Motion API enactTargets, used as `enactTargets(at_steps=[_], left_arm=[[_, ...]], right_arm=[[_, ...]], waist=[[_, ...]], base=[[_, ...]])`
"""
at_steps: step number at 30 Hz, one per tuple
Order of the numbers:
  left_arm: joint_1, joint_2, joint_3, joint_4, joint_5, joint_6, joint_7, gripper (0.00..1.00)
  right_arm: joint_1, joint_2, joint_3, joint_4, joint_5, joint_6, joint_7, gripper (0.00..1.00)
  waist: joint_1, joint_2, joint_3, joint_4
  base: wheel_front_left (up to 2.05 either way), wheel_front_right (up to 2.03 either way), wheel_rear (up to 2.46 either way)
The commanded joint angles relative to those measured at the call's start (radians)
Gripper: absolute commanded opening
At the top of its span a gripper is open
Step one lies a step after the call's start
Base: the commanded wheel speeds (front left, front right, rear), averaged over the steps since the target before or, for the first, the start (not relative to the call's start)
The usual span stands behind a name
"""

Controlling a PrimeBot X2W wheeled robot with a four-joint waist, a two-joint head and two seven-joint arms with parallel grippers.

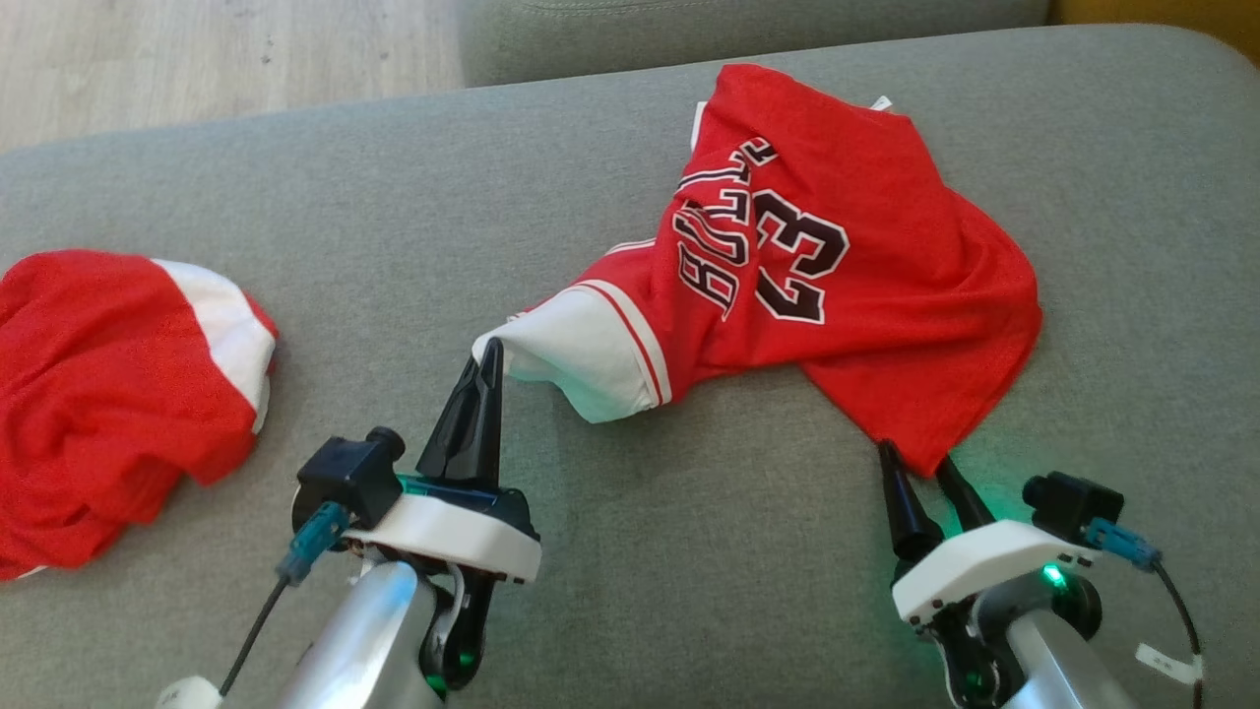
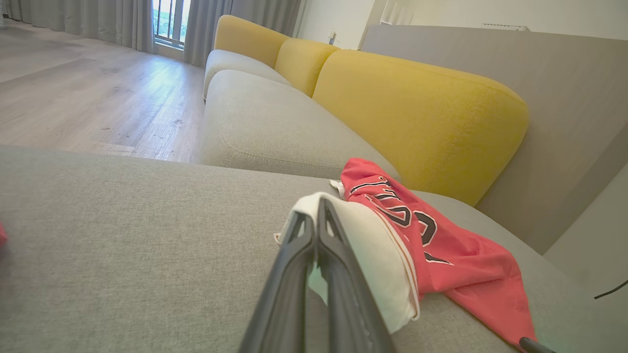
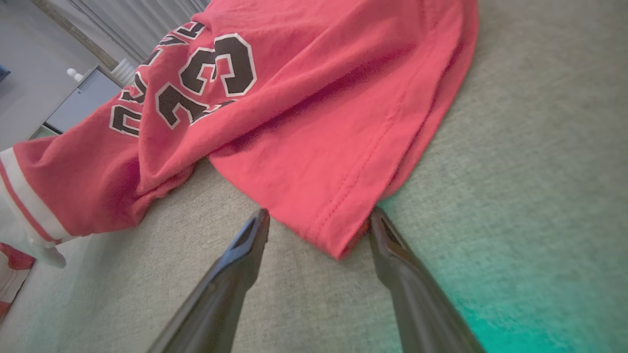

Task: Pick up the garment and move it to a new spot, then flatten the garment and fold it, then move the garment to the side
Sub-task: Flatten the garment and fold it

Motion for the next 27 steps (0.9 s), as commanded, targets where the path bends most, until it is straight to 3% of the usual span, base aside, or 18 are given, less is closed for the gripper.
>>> enactTargets(at_steps=[1,11,12,13,14,15,27], left_arm=[[-0.017,0.007,0.036,-0.028,0.015,-0.004,-0.012,0.00],[-0.008,0.000,0.062,-0.032,0.025,-0.004,-0.012,0.00],[-0.007,0.000,0.065,-0.032,0.027,-0.004,-0.012,0.00],[-0.005,0.000,0.069,-0.032,0.029,-0.004,-0.012,0.00],[-0.003,0.000,0.072,-0.033,0.031,-0.005,-0.012,0.00],[-0.002,0.000,0.075,-0.033,0.032,-0.005,-0.012,0.00],[0.021,0.000,0.143,-0.054,0.054,0.007,-0.013,0.00]], right_arm=[[-0.024,-0.002,0.044,0.004,0.013,0.008,-0.001,1.00],[-0.060,-0.002,0.094,0.098,0.047,0.008,-0.016,1.00],[-0.062,-0.002,0.096,0.105,0.048,0.008,-0.018,0.94],[-0.065,-0.002,0.098,0.111,0.050,0.008,-0.019,0.56],[-0.067,-0.002,0.101,0.117,0.052,0.008,-0.021,0.04],[-0.069,-0.002,0.103,0.122,0.052,0.008,-0.024,0.00],[-0.100,-0.002,0.000,0.102,-0.054,0.008,-0.085,0.00]], waist=[[0.0000,0.0000,0.001,0.007],[0.0000,0.0000,-0.006,0.017],[0.0000,0.0000,-0.007,0.014],[0.0000,0.0000,-0.008,0.012],[0.0000,0.0000,-0.010,0.009],[0.0000,0.0000,-0.011,0.006],[0.0000,0.0000,-0.044,-0.024]], base=[[0.00,0.00,0.00],[0.00,0.00,0.00],[0.00,0.00,0.00],[0.00,0.00,0.00],[0.00,0.00,0.00],[0.00,0.00,0.00],[0.00,0.00,0.00]])
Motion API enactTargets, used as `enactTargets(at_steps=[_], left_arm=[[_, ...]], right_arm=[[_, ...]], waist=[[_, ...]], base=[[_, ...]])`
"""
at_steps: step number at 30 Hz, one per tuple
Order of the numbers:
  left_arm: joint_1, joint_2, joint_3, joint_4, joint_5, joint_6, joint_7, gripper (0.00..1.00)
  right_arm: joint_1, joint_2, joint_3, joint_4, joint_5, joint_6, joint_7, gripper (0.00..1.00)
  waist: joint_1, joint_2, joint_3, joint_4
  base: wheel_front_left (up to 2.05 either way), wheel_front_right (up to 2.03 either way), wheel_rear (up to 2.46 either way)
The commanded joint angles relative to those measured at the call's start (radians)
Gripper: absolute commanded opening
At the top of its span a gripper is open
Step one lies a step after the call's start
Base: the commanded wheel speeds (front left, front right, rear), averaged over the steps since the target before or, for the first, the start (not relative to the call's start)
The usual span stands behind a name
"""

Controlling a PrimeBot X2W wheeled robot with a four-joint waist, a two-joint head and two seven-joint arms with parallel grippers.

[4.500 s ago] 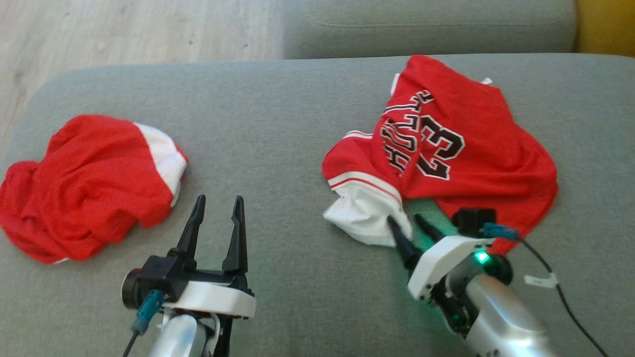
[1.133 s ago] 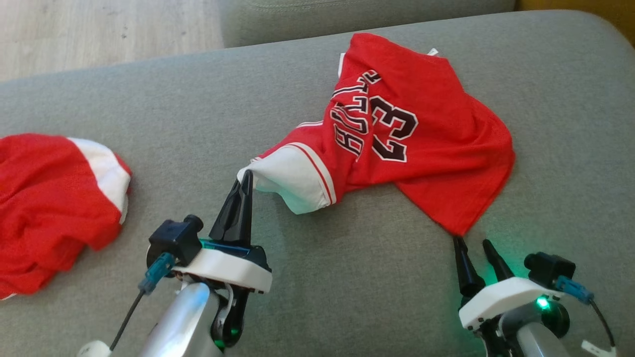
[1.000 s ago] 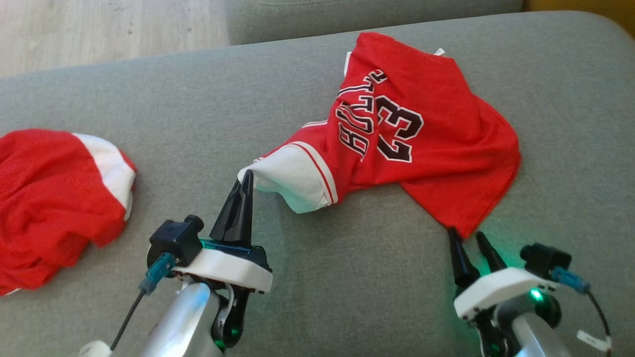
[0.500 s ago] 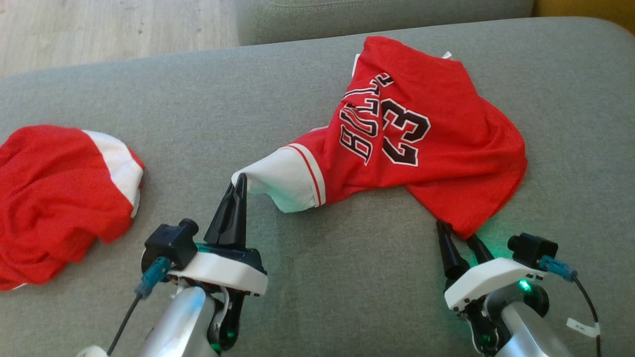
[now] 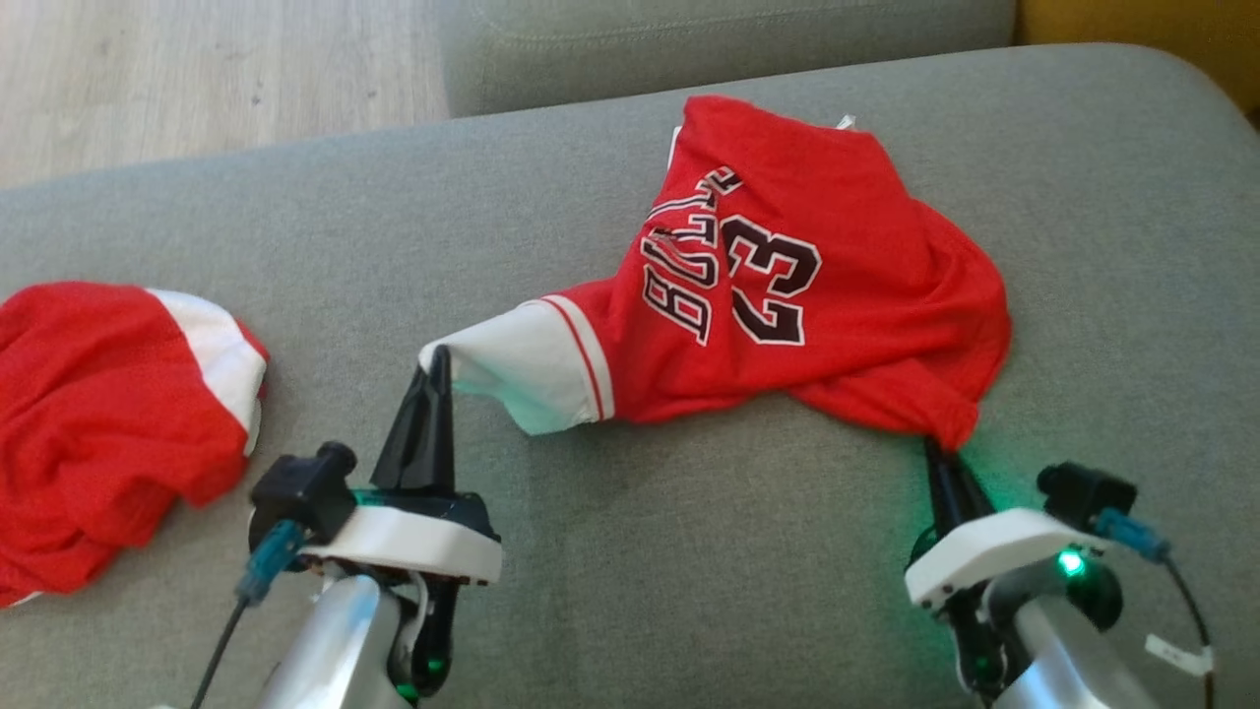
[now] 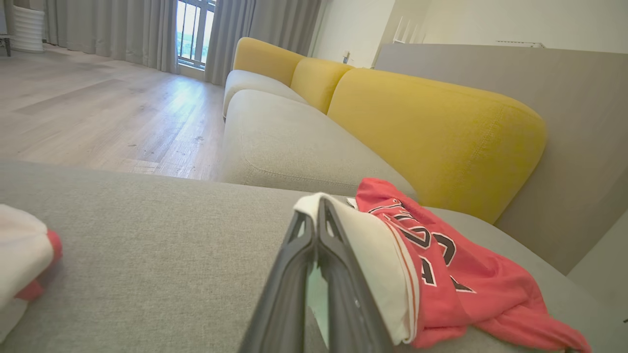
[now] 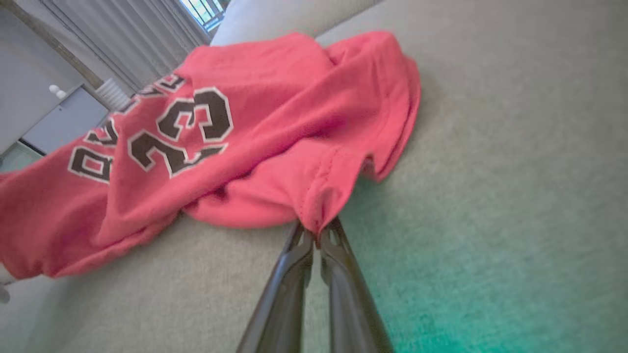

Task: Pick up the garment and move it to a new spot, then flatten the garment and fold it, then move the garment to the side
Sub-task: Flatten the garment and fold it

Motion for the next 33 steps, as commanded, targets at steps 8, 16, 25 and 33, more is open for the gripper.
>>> enactTargets(at_steps=[8,16,25,33], left_arm=[[-0.028,0.026,0.096,-0.073,-0.006,-0.004,-0.012,0.00],[-0.116,0.056,0.168,-0.201,-0.111,-0.017,0.066,0.00],[-0.263,0.062,0.265,-0.456,-0.220,0.066,0.196,0.00],[-0.329,0.081,0.312,-0.733,-0.250,0.174,0.321,0.00]], right_arm=[[-0.055,-0.011,-0.117,-0.283,-0.213,0.007,0.072,0.00],[-0.133,-0.090,-0.122,-0.662,-0.306,0.007,0.240,0.00],[-0.242,-0.161,-0.114,-0.902,-0.309,0.007,0.340,0.00],[-0.248,-0.138,-0.151,-1.096,-0.337,0.007,0.431,0.00]], waist=[[-0.0001,0.0000,-0.042,-0.028],[-0.0001,0.0000,-0.080,-0.033],[-0.0001,0.0000,-0.117,-0.021],[-0.0001,0.0000,-0.109,-0.020]], base=[[0.00,0.00,0.00],[0.00,0.00,0.00],[0.00,0.00,0.00],[0.00,0.00,0.00]])
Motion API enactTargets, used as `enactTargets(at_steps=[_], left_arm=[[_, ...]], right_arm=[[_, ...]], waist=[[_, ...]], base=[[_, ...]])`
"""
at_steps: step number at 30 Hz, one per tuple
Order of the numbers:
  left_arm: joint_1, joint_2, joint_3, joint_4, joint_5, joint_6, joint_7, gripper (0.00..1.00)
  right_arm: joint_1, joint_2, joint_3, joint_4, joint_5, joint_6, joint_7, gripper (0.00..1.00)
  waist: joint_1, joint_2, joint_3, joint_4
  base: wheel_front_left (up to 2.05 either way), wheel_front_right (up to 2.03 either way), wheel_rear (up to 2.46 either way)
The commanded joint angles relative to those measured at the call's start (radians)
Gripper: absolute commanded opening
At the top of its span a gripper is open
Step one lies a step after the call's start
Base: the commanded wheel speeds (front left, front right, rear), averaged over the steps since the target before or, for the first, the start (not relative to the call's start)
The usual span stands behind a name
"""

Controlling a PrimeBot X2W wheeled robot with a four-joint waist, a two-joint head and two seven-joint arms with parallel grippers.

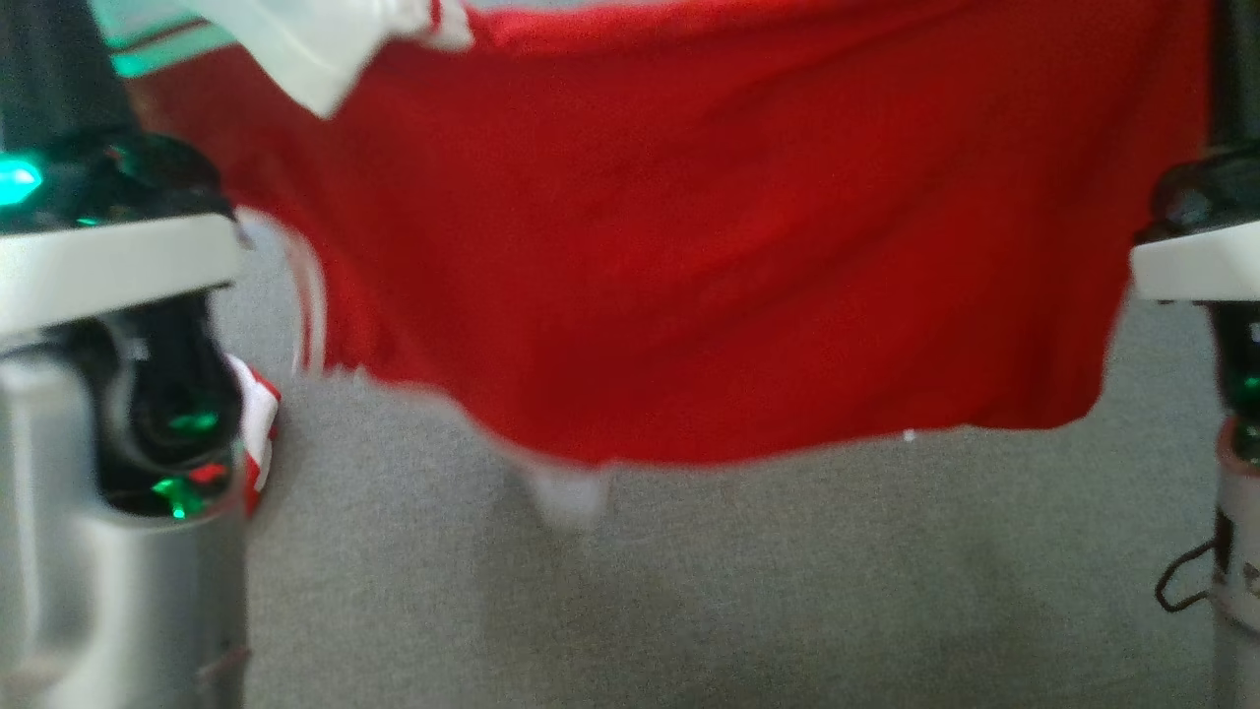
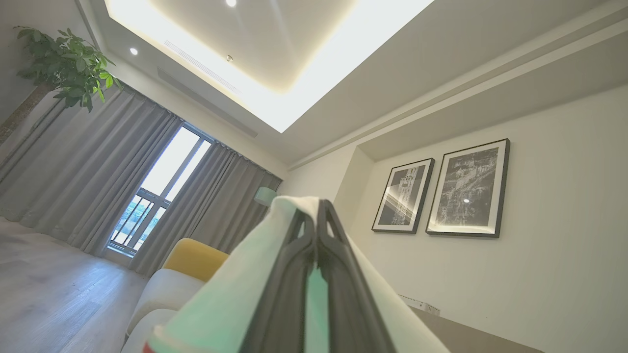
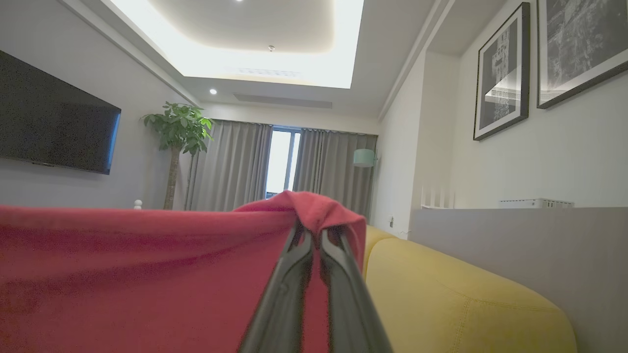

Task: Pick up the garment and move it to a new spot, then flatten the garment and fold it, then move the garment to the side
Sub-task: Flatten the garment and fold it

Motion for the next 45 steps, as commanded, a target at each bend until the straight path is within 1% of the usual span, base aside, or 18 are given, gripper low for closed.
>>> enactTargets(at_steps=[1,4,6,8,10,11,13,17,20,22,23,27,31,35,38,41,45], left_arm=[[-0.064,0.043,0.044,-0.065,-0.008,0.018,0.035,0.00],[-0.112,0.067,0.047,-0.109,-0.007,0.040,0.089,0.00],[-0.158,0.092,0.032,-0.093,0.010,0.038,0.119,0.00],[-0.218,0.103,0.013,-0.041,0.010,0.029,0.146,0.00],[-0.294,0.125,0.001,0.040,0.025,0.010,0.159,0.00],[-0.338,0.135,-0.002,0.091,0.031,-0.002,0.158,0.00],[-0.443,0.167,-0.013,0.213,0.051,-0.051,0.143,0.00],[-0.672,0.210,-0.025,0.482,0.100,-0.124,0.078,0.00],[-0.830,0.227,-0.027,0.653,0.136,-0.154,0.005,0.00],[-0.915,0.229,-0.026,0.747,0.148,-0.169,-0.048,0.00],[-0.915,0.229,-0.026,0.747,0.148,-0.169,-0.048,0.00],[-1.013,0.212,-0.044,0.882,0.157,-0.198,-0.134,0.00],[-1.004,0.190,-0.081,0.973,0.149,-0.221,-0.177,0.00],[-0.911,0.174,-0.124,1.033,0.131,-0.233,-0.202,0.00],[-0.797,0.174,-0.175,1.051,0.120,-0.236,-0.209,0.00],[-0.658,0.183,-0.230,1.044,0.088,-0.237,-0.202,0.00],[-0.457,0.220,-0.315,1.033,0.033,-0.238,-0.131,0.00]], right_arm=[[-0.032,0.012,0.005,-0.064,-0.011,0.007,0.029,0.00],[-0.030,0.021,-0.001,-0.113,-0.014,0.007,0.080,0.00],[-0.042,0.016,-0.003,-0.117,-0.025,0.007,0.107,0.00],[-0.074,0.021,-0.005,-0.094,-0.021,0.007,0.122,0.00],[-0.134,0.016,-0.001,-0.044,-0.024,0.007,0.123,0.00],[-0.174,0.013,0.007,-0.007,-0.022,0.007,0.118,0.00],[-0.275,-0.006,0.025,0.090,-0.029,0.007,0.097,0.00],[-0.526,-0.016,0.041,0.347,-0.040,0.007,-0.002,0.00],[-0.706,-0.014,0.041,0.539,-0.072,0.007,-0.118,0.00],[-0.800,-0.011,0.039,0.648,-0.098,0.007,-0.199,0.00],[-0.800,-0.011,0.039,0.648,-0.098,0.007,-0.199,0.00],[-0.904,-0.020,0.037,0.830,-0.135,0.007,-0.325,0.00],[-0.902,-0.033,0.046,0.980,-0.134,0.007,-0.392,0.00],[-0.828,-0.041,0.100,1.101,-0.111,0.007,-0.418,0.00],[-0.748,-0.043,0.179,1.181,-0.072,0.007,-0.404,0.00],[-0.662,-0.056,0.284,1.236,-0.013,0.007,-0.364,0.00],[-0.544,-0.093,0.439,1.254,0.094,0.007,-0.290,0.00]], waist=[[0.0001,0.0000,0.013,0.000],[0.0001,0.0000,0.052,0.000],[0.0001,0.0000,0.092,-0.002],[0.0001,0.0000,0.143,-0.006],[0.0001,0.0000,0.205,-0.013],[0.0001,0.0000,0.240,-0.018],[0.0001,0.0000,0.302,-0.028],[0.0001,0.0000,0.389,-0.039],[0.0001,0.0000,0.418,-0.041],[0.0001,0.0000,0.424,-0.040],[0.0001,0.0000,0.424,-0.040],[0.0001,0.0000,0.422,-0.023],[0.0001,0.0000,0.416,0.002],[0.0001,0.0000,0.401,0.022],[0.0001,0.0000,0.382,0.033],[0.0001,0.0000,0.355,0.045],[0.0001,0.0000,0.307,0.063]], base=[[0.00,0.00,0.00],[0.00,0.00,0.00],[0.00,0.00,0.00],[0.00,0.00,0.00],[0.00,0.00,0.00],[0.00,0.00,0.00],[0.00,0.00,0.00],[0.00,0.00,0.00],[0.00,0.00,0.00],[0.00,0.00,0.00],[0.00,0.00,0.00],[0.00,0.00,0.00],[0.00,0.00,0.00],[0.00,0.00,0.00],[0.00,0.00,0.00],[0.00,0.00,0.00],[0.00,0.00,0.00]])
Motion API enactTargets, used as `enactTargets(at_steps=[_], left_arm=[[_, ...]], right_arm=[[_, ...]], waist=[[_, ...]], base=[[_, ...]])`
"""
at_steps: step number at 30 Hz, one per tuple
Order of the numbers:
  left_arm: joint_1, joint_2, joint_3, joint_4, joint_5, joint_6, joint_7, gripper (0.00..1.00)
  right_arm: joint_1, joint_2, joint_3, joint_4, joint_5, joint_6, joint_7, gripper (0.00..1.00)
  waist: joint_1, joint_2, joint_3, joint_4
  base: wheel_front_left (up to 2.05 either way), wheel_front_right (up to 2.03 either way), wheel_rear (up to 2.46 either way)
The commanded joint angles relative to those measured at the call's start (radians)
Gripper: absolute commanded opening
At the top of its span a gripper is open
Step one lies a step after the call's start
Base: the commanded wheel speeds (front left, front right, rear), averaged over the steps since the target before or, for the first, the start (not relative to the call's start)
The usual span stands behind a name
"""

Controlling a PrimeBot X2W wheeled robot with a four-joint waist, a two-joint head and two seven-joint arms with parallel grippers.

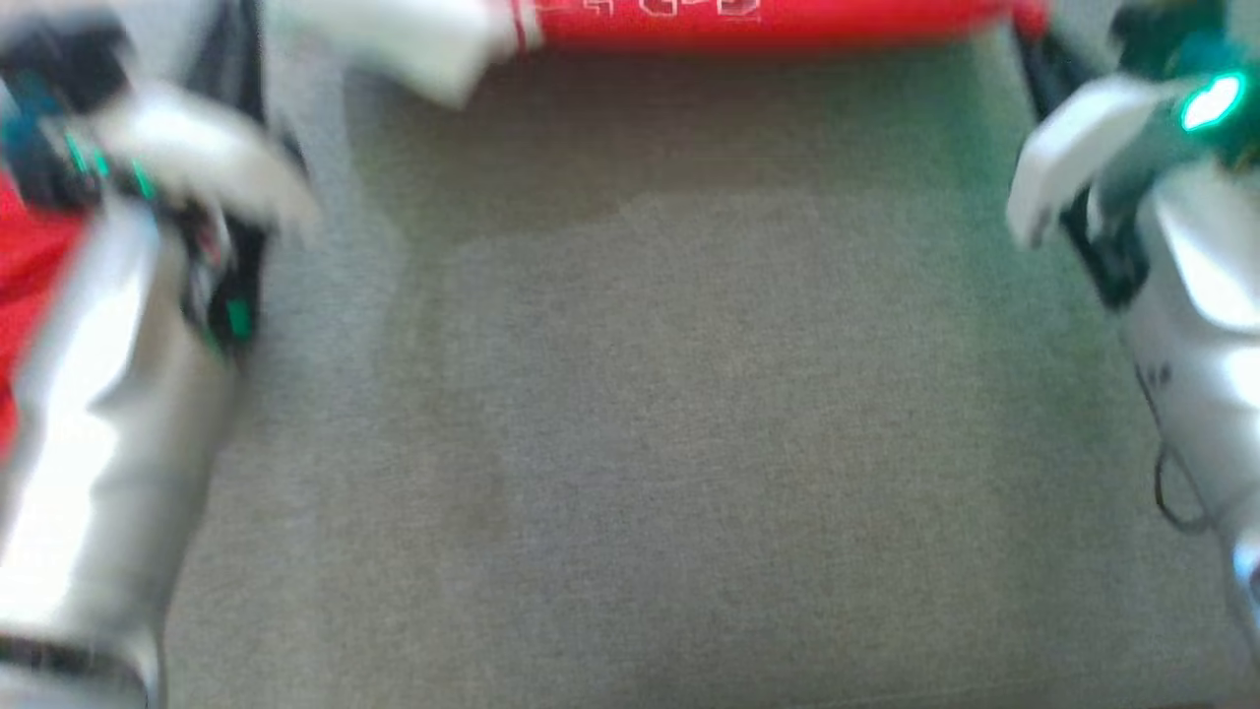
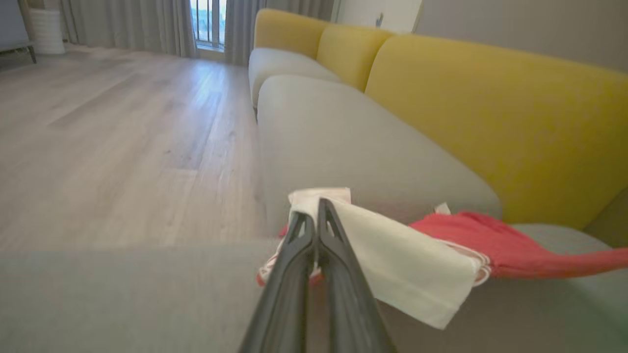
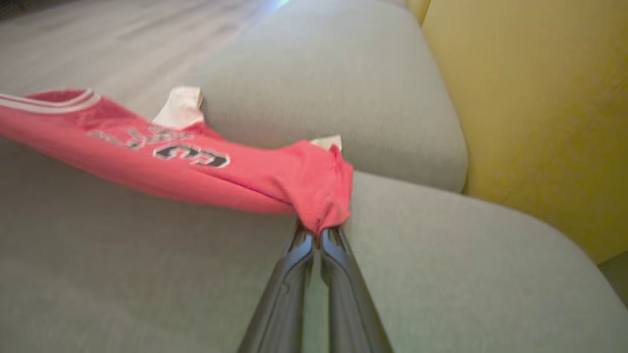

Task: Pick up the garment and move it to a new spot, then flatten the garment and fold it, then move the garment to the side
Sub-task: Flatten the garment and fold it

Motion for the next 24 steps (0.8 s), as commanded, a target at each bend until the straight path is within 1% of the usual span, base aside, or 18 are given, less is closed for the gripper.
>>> enactTargets(at_steps=[1,4,8,13,18,22,23,24], left_arm=[[0.032,0.076,-0.004,-0.052,-0.024,-0.005,0.025,0.00],[0.148,0.116,-0.055,-0.114,-0.073,-0.005,0.052,0.00],[0.267,0.174,-0.100,-0.212,-0.118,-0.005,0.065,0.00],[0.378,0.239,-0.129,-0.308,-0.147,-0.005,0.121,0.00],[0.475,0.292,-0.148,-0.422,-0.175,0.003,0.193,0.00],[0.555,0.331,-0.159,-0.519,-0.207,0.023,0.257,0.00],[0.555,0.331,-0.159,-0.519,-0.207,0.023,0.257,0.00],[0.595,0.352,-0.164,-0.567,-0.229,0.032,0.295,0.00]], right_arm=[[0.025,-0.030,0.061,-0.038,0.054,0.007,0.036,0.00],[0.100,-0.097,0.170,-0.090,0.164,0.007,0.106,0.00],[0.186,-0.199,0.288,-0.193,0.303,0.007,0.174,0.00],[0.270,-0.305,0.402,-0.300,0.420,0.007,0.220,0.00],[0.317,-0.372,0.468,-0.356,0.489,0.007,0.240,0.00],[0.340,-0.406,0.498,-0.382,0.531,0.007,0.250,0.00],[0.340,-0.406,0.498,-0.382,0.531,0.007,0.250,0.00],[0.350,-0.420,0.516,-0.396,0.547,0.007,0.261,0.00]], waist=[[0.0001,0.0000,-0.036,0.018],[0.0001,0.0000,-0.072,0.027],[0.0001,0.0000,-0.116,0.031],[0.0001,0.0000,-0.165,0.032],[0.0001,0.0000,-0.201,0.031],[0.0001,0.0000,-0.228,0.028],[0.0001,0.0000,-0.228,0.028],[0.0001,0.0000,-0.242,0.025]], base=[[0.00,0.00,0.00],[0.00,0.00,0.00],[0.00,0.00,0.00],[0.00,0.00,0.00],[0.00,0.00,0.00],[0.00,0.00,0.00],[0.00,0.00,0.00],[0.00,0.00,0.00]])
